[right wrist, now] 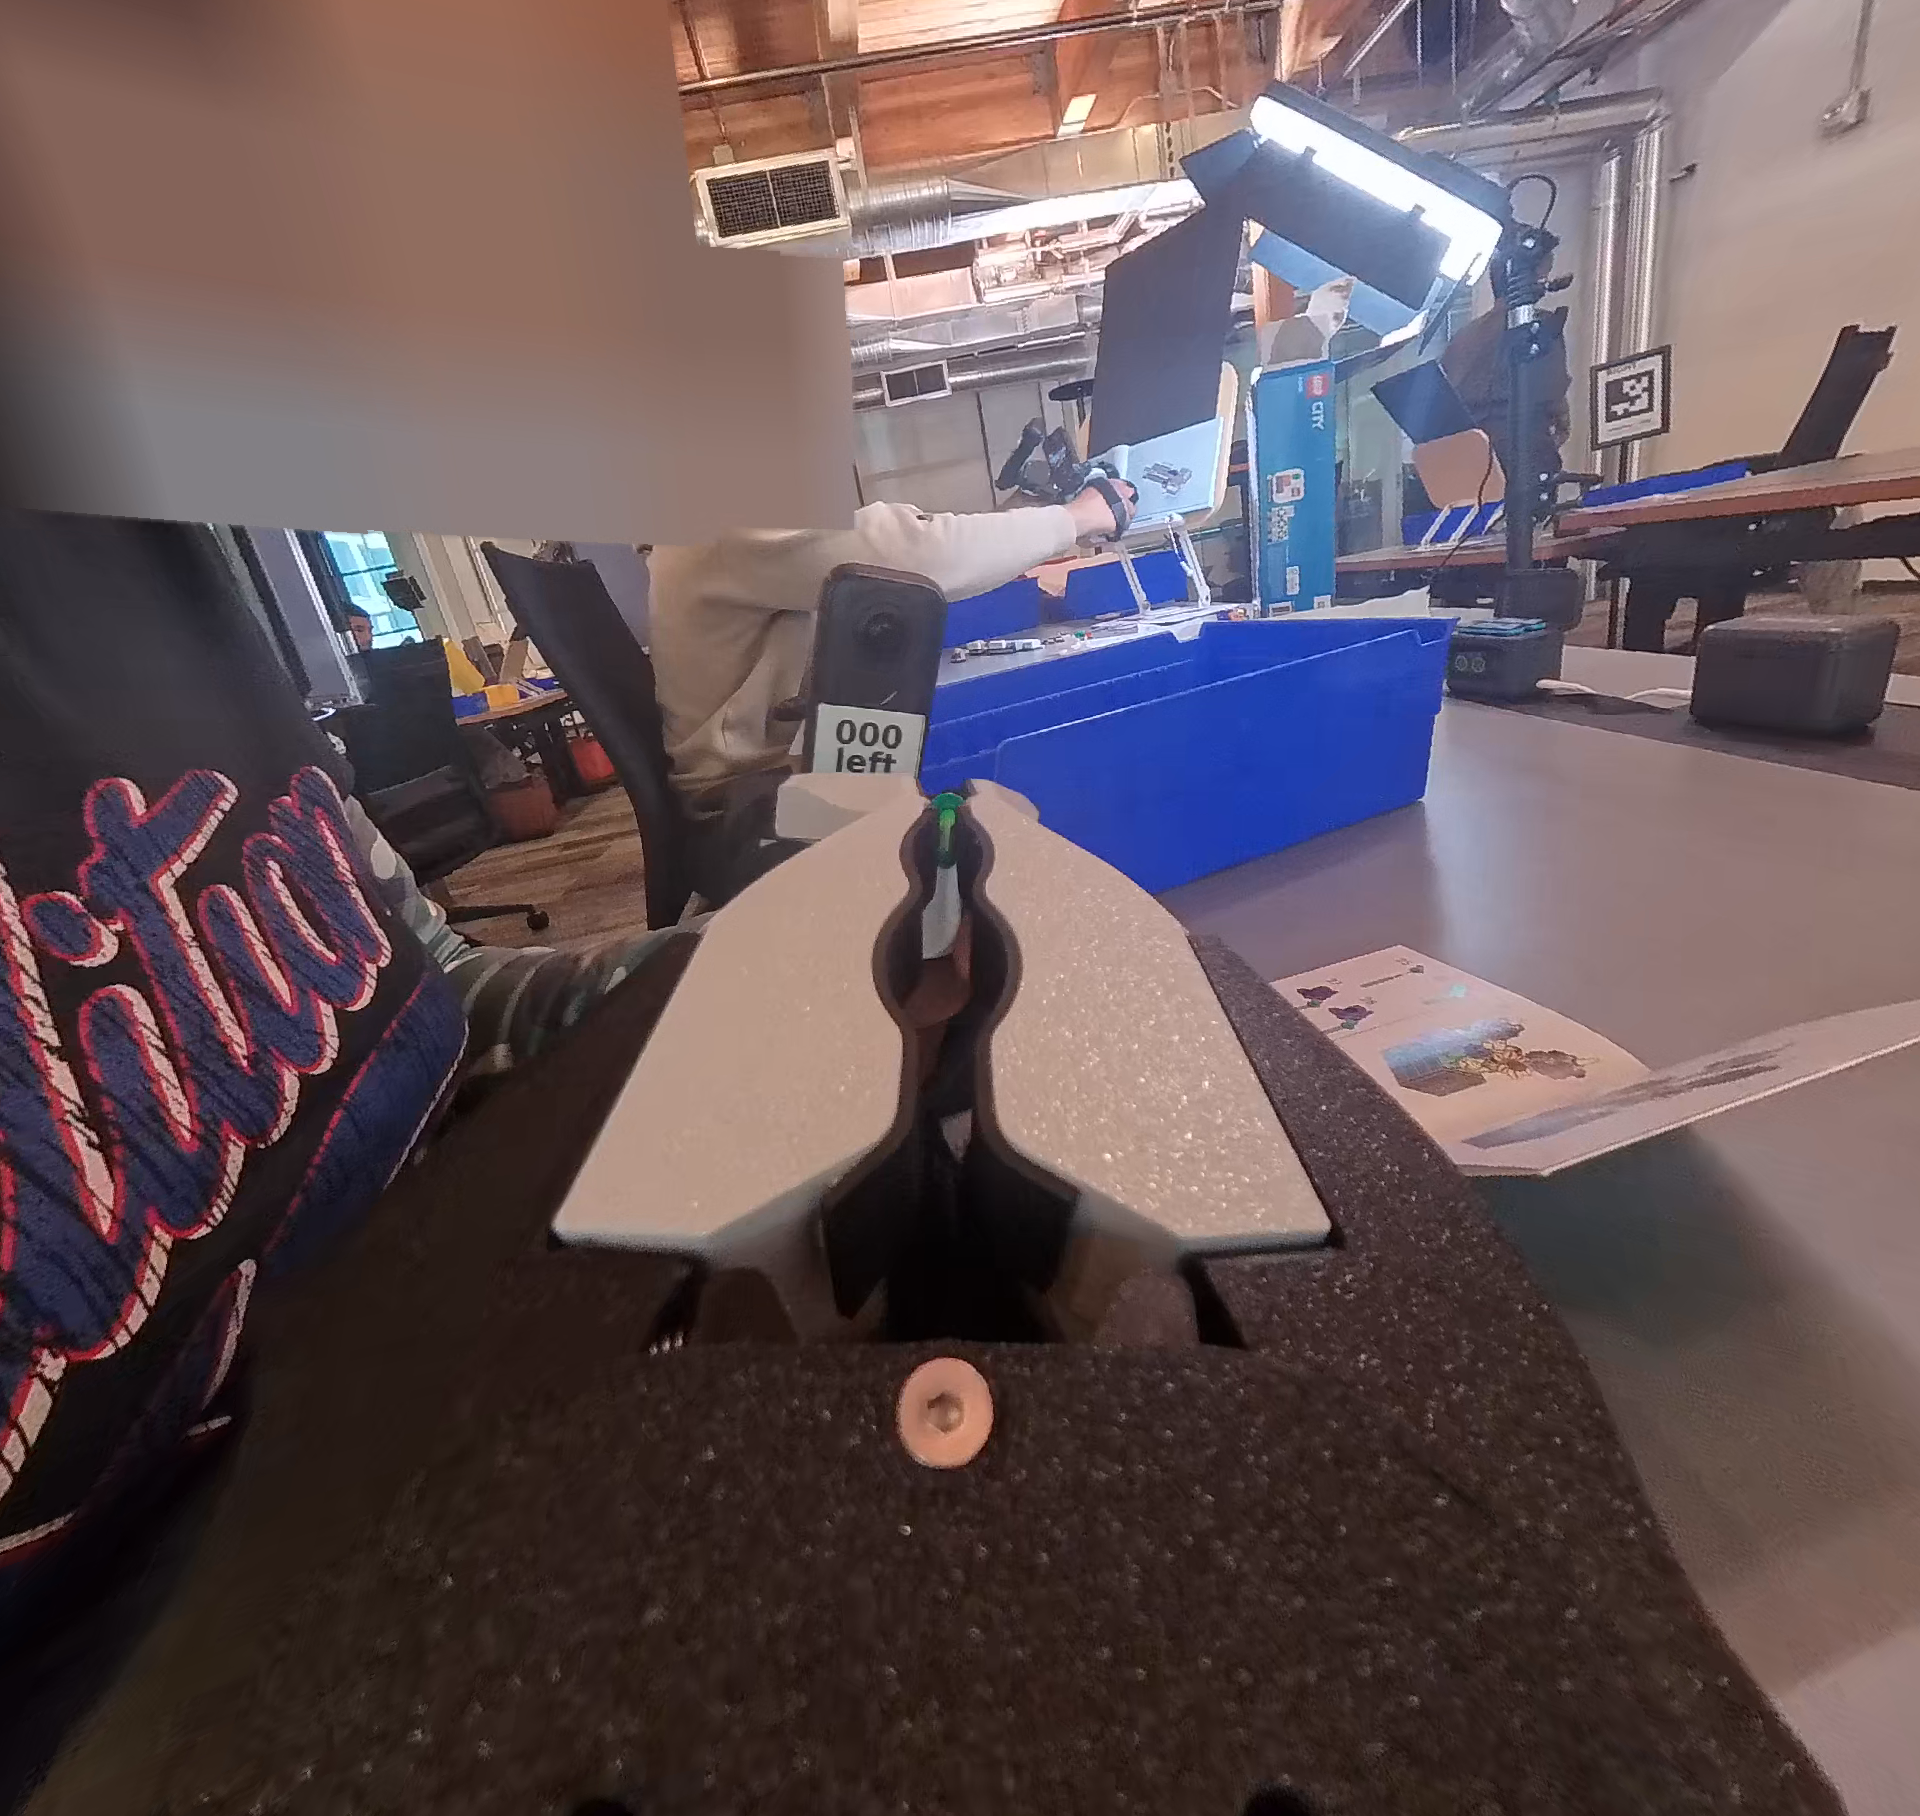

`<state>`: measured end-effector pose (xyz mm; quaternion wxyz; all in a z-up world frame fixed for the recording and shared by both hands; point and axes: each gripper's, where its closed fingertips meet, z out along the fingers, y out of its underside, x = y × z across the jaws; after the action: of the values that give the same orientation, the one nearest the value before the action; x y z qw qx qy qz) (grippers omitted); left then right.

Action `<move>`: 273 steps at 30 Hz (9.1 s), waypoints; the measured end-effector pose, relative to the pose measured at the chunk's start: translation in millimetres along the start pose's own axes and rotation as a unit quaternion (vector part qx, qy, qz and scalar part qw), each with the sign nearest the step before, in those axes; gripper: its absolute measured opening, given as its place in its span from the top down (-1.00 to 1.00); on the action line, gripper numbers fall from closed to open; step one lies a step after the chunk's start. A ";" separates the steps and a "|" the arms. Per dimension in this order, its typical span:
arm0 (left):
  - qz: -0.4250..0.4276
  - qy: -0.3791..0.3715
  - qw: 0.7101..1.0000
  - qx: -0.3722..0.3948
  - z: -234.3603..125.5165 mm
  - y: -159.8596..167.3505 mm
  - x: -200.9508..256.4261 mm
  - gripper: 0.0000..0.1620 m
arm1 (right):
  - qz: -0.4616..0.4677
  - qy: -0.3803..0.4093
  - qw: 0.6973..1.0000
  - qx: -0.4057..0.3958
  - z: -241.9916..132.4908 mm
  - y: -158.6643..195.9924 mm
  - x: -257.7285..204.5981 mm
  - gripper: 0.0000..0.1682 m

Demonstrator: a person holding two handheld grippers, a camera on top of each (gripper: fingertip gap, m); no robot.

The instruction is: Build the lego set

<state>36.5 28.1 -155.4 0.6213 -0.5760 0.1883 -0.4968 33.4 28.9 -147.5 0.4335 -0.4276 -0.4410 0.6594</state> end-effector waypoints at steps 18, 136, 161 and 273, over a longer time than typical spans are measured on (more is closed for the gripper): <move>-0.010 0.016 1.000 0.001 -1.3 -0.7 2.8 0.97 | -0.023 0.003 1.000 -0.006 -0.3 0.7 -1.8 0.97; 0.079 -0.131 0.878 -0.454 -18.5 101.9 -39.7 0.74 | -0.048 0.027 0.998 -0.011 -27.1 -14.1 16.3 0.97; 0.167 -0.040 0.800 -0.574 -41.6 107.4 -38.9 0.63 | -0.033 0.038 0.999 0.003 -31.5 -17.9 22.0 0.97; 0.137 -0.242 0.746 -0.606 -213.6 40.3 -33.5 0.78 | 0.012 0.049 0.998 0.024 -34.7 -20.8 30.1 0.97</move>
<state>-134.1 -63.2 -259.8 0.2281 -0.8999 0.3704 -0.0317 62.5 69.7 -141.7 0.4566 -0.4545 -0.3980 0.6531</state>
